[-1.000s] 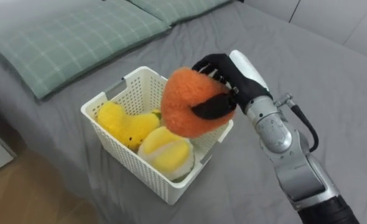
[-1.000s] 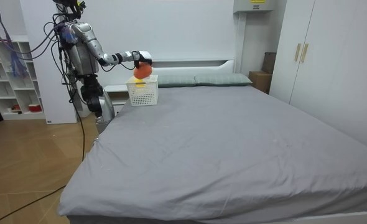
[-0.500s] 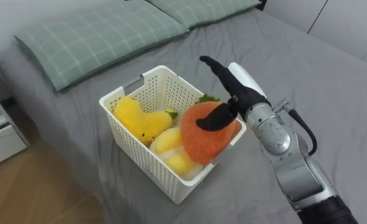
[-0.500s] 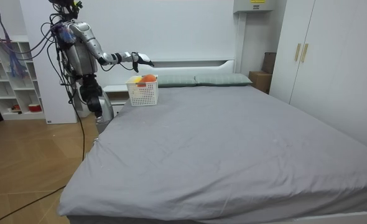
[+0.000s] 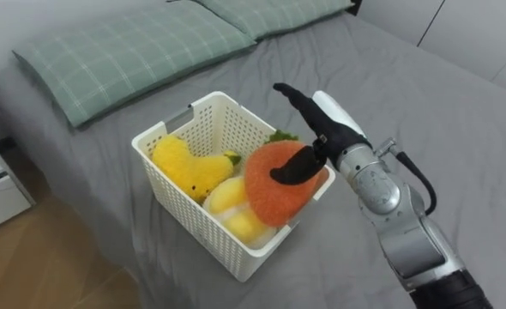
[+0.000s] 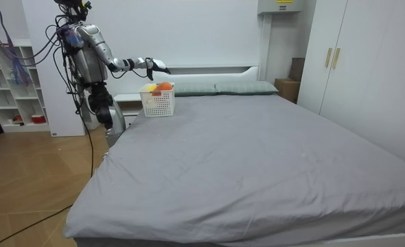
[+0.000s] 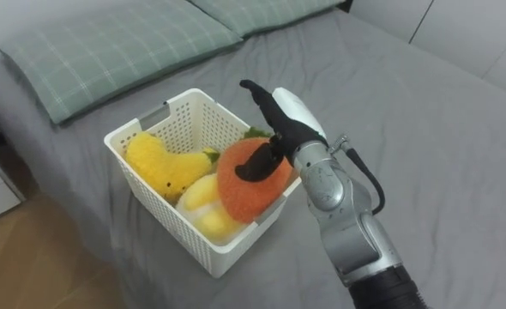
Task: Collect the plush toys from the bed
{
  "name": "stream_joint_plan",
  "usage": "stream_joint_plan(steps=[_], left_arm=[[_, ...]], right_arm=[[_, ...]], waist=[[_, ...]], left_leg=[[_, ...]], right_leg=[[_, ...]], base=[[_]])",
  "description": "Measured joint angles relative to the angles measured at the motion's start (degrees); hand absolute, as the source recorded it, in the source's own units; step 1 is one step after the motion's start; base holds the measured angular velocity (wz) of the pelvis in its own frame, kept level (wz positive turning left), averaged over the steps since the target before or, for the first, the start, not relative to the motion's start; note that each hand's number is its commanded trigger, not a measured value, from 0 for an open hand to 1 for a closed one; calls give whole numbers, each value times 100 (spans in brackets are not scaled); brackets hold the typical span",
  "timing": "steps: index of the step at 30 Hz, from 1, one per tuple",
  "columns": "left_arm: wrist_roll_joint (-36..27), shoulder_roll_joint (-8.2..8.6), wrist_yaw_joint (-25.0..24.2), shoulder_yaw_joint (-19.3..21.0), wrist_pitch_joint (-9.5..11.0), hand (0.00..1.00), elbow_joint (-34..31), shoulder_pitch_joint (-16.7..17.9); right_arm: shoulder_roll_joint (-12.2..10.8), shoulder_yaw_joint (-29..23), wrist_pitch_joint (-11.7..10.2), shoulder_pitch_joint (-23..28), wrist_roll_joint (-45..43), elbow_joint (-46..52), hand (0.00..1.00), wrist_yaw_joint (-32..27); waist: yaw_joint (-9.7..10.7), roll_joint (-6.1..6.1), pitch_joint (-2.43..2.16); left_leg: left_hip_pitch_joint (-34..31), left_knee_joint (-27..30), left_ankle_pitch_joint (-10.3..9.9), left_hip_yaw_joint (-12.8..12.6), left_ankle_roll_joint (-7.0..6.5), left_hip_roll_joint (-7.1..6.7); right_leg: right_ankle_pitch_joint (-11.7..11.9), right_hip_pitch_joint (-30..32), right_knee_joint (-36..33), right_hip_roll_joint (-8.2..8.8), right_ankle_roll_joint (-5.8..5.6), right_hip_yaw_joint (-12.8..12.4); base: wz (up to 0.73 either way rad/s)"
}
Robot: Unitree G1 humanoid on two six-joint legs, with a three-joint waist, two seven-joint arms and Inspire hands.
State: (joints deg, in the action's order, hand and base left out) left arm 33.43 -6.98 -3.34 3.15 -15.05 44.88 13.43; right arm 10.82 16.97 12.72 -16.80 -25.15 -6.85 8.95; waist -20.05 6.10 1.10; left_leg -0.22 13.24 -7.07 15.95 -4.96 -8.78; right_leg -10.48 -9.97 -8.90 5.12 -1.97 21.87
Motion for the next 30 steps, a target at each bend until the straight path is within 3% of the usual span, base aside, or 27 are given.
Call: stream_joint_plan(steps=[4,9,11,17,19,26,30], left_arm=[[-10,-41,-7,2,4,0,38,13],[-15,-21,20,-6,39,0,45,12],[-13,-19,21,-4,49,0,31,10],[93,-10,21,16,105,0,7,-3],[93,-25,22,50,182,0,8,-5],[45,-59,41,123,430,0,73,-35],[-15,-122,44,125,423,0,295,-30]], right_arm=[[5,-45,-13,0,10,-75,0,5],[16,-280,-107,-1,13,-73,0,-77],[39,-379,-175,-3,19,-69,0,-222],[77,-720,-298,-2,2,43,0,-466],[202,-932,-312,-2,72,299,0,-465],[432,-1486,-491,6,165,727,0,-522],[599,-1766,-567,10,239,726,0,-648]], waist=[[75,34,9],[150,11,21],[179,12,7],[591,-35,-50],[758,-75,-70],[1256,-111,-70],[1482,-132,-61]], left_leg=[[-1,-5,-6,-56,-8,9],[-26,3,-41,-235,-41,48],[-49,2,-58,-335,-49,71],[-15,-45,-85,-671,-96,140],[83,-110,-88,-820,-113,165],[394,-390,-141,-1364,-117,330],[409,-388,-194,-1536,-111,384]], right_leg=[[0,20,-1,-5,0,-91],[1,135,-84,-11,2,-377],[3,210,-98,-18,2,-480],[22,312,-109,-27,-9,-779],[25,312,-107,-28,-15,-931],[70,323,-88,-114,11,-1356],[80,378,-90,-152,25,-1472]], base=[[-6],[-19],[-23],[-28],[-34],[-44],[-26]])
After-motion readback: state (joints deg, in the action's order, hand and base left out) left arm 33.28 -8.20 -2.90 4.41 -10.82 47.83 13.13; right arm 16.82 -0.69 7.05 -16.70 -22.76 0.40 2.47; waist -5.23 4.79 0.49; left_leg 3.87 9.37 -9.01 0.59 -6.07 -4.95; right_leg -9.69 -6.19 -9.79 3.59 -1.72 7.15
